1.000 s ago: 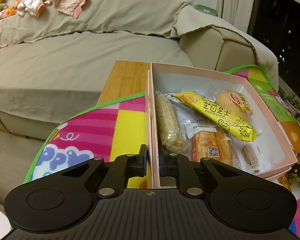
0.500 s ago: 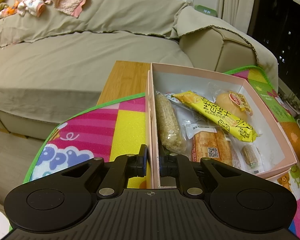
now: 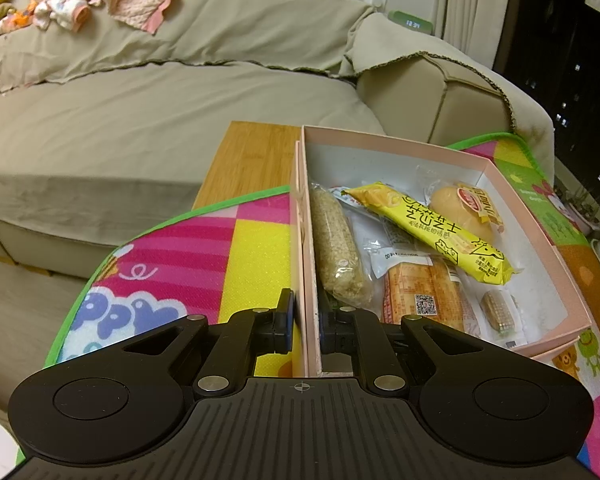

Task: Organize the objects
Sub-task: 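Lift the purple tray into the pink box and open the right gripper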

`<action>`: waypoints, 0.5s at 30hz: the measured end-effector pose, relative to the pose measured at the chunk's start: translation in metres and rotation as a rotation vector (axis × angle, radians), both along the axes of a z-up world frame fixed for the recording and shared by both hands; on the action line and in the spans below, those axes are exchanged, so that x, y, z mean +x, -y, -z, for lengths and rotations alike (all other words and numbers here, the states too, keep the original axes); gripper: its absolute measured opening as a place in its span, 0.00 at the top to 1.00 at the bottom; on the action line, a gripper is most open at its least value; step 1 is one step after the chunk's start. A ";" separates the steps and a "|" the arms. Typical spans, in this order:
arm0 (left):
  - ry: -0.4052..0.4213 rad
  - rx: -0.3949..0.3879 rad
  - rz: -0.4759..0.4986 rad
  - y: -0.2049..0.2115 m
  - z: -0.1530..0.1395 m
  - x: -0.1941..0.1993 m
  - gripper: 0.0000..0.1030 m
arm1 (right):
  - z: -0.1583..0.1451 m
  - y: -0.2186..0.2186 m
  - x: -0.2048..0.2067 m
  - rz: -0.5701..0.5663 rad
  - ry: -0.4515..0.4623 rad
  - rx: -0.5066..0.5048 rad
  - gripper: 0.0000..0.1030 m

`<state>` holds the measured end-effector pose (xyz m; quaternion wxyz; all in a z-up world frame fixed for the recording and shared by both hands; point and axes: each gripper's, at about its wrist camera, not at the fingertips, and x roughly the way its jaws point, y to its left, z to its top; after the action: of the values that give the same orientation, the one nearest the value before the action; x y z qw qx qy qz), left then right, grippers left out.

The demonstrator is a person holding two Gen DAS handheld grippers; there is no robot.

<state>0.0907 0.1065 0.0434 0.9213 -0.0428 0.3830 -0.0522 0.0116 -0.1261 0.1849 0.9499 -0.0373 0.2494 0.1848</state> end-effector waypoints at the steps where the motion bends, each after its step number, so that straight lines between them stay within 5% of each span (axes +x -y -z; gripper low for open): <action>1: 0.000 -0.001 0.001 0.000 0.000 0.000 0.88 | 0.003 -0.005 0.005 -0.002 -0.004 -0.004 0.25; 15: 0.001 -0.006 0.003 -0.001 0.000 0.000 0.88 | 0.052 -0.018 0.030 0.018 -0.131 -0.007 0.21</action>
<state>0.0910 0.1075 0.0434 0.9212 -0.0448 0.3825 -0.0546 0.0414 -0.1076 0.1334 0.9330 -0.0260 0.3119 0.1775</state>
